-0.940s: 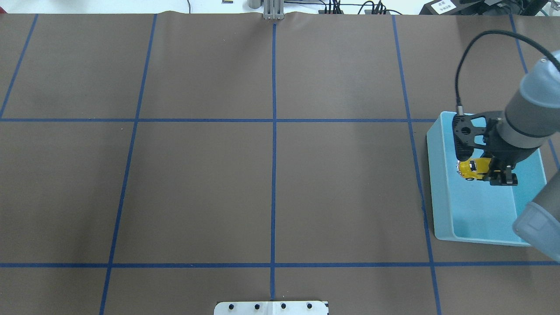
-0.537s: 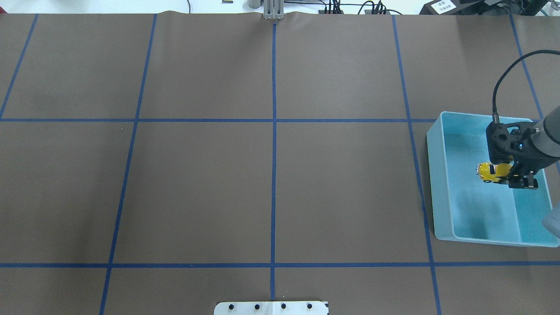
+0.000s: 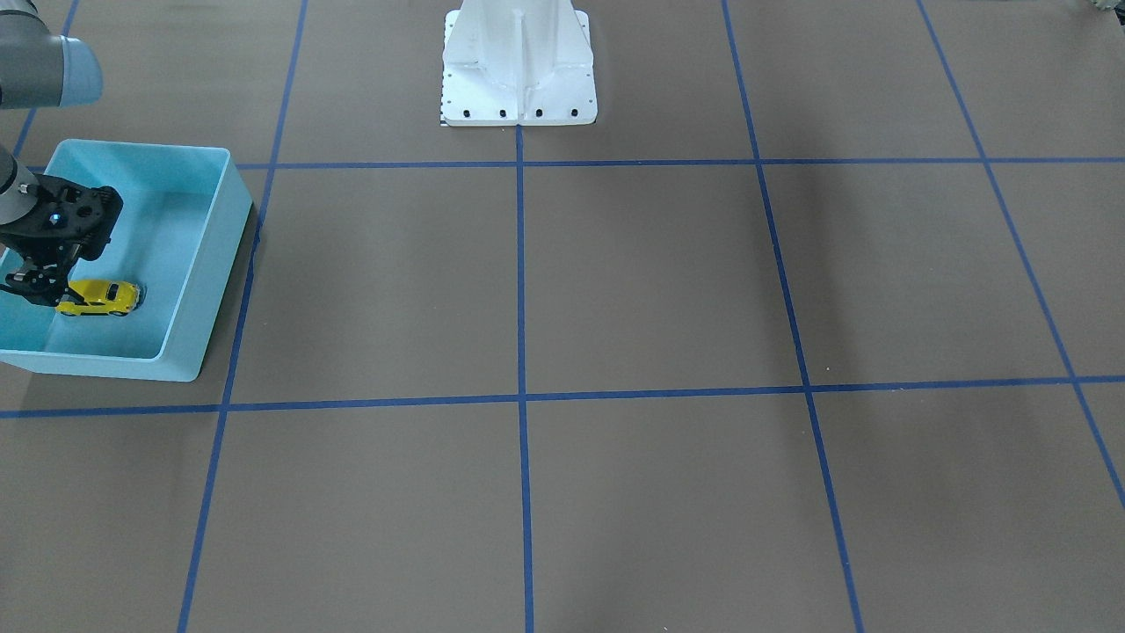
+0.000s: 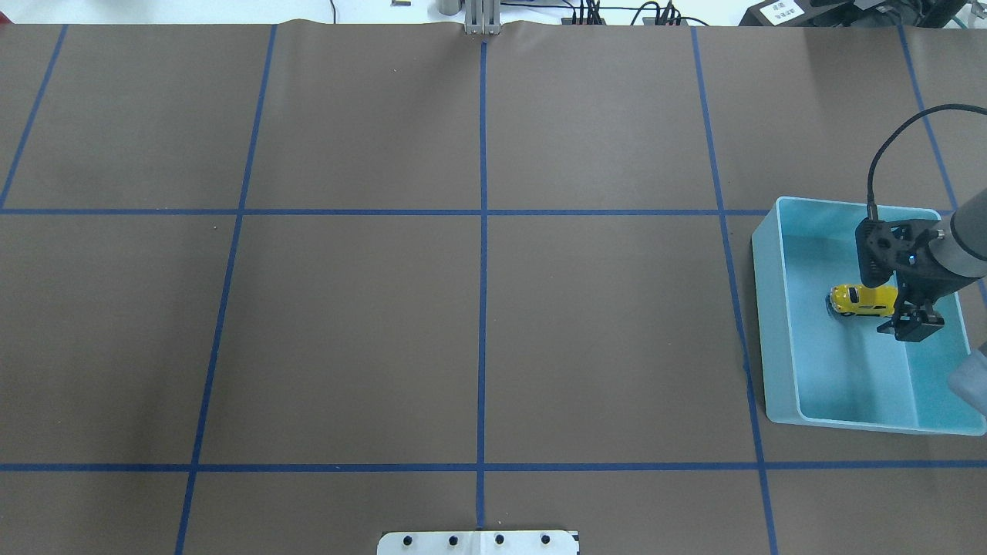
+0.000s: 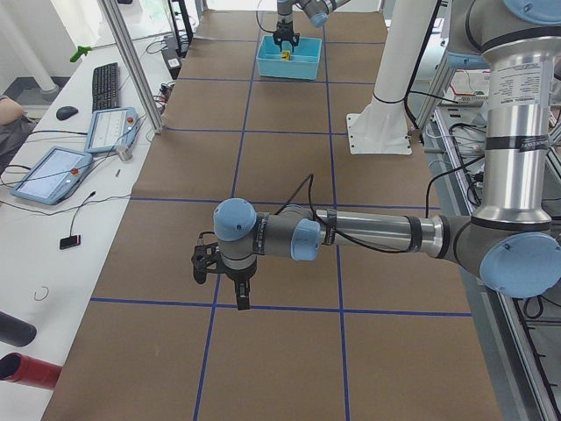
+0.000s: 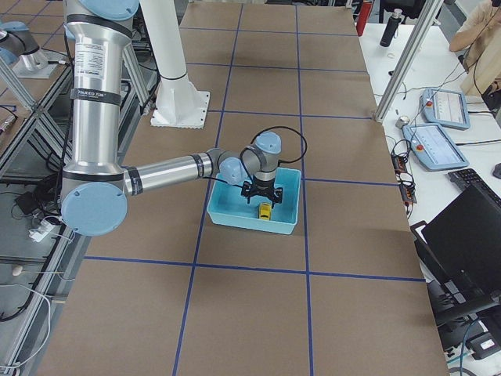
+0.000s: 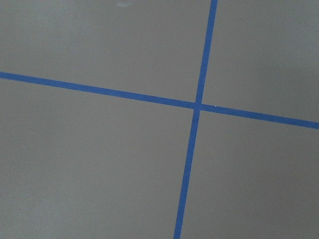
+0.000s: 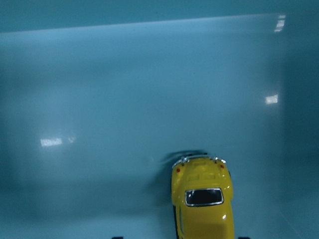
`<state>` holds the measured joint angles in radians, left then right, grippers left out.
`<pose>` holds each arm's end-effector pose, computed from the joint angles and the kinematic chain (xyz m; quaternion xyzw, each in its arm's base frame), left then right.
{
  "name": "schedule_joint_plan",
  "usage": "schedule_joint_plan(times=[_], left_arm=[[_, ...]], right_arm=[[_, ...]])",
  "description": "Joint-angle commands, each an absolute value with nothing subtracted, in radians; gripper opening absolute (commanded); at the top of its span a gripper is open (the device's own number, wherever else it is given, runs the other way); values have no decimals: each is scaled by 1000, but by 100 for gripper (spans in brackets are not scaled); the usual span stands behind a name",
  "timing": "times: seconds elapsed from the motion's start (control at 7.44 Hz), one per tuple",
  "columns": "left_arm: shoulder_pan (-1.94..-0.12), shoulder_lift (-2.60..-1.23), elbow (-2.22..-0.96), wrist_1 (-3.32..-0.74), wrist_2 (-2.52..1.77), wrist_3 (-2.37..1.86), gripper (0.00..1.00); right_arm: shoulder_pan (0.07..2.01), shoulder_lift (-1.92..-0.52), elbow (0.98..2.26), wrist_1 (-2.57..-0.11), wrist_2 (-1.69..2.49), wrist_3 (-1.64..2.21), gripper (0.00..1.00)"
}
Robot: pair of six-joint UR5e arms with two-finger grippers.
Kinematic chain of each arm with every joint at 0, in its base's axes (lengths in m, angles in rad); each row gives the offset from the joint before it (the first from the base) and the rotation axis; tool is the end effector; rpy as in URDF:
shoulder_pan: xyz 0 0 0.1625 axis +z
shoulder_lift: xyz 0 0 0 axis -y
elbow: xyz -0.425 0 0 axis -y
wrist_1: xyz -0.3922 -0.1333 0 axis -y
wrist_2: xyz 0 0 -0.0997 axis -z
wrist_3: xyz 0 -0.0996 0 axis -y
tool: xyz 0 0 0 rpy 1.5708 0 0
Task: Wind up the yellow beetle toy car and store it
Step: 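Open the right gripper and raise the right arm out of the bin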
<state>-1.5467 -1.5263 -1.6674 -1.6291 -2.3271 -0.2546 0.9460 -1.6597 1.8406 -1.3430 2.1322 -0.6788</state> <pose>-0.0534 -0.4813 0.6277 -0.0004 0.3722 -0.0865 0.9241 -0.2116 -0.4306 0.5530 0.2022 -0.2659 -0.6154 0.7139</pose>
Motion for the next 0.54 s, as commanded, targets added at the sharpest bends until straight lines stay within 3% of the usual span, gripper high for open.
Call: schedule_joint_plan(times=[0.0, 0.4], left_arm=[[-1548, -1526, -1667, -1629, -2327, -255, 100], [-1548, -1526, -1667, -1629, -2327, -255, 100]], right_arm=[[1100, -1669, 1928, -1496, 2245, -707, 99], [1436, -1727, 1938, -1733, 2278, -778, 99]])
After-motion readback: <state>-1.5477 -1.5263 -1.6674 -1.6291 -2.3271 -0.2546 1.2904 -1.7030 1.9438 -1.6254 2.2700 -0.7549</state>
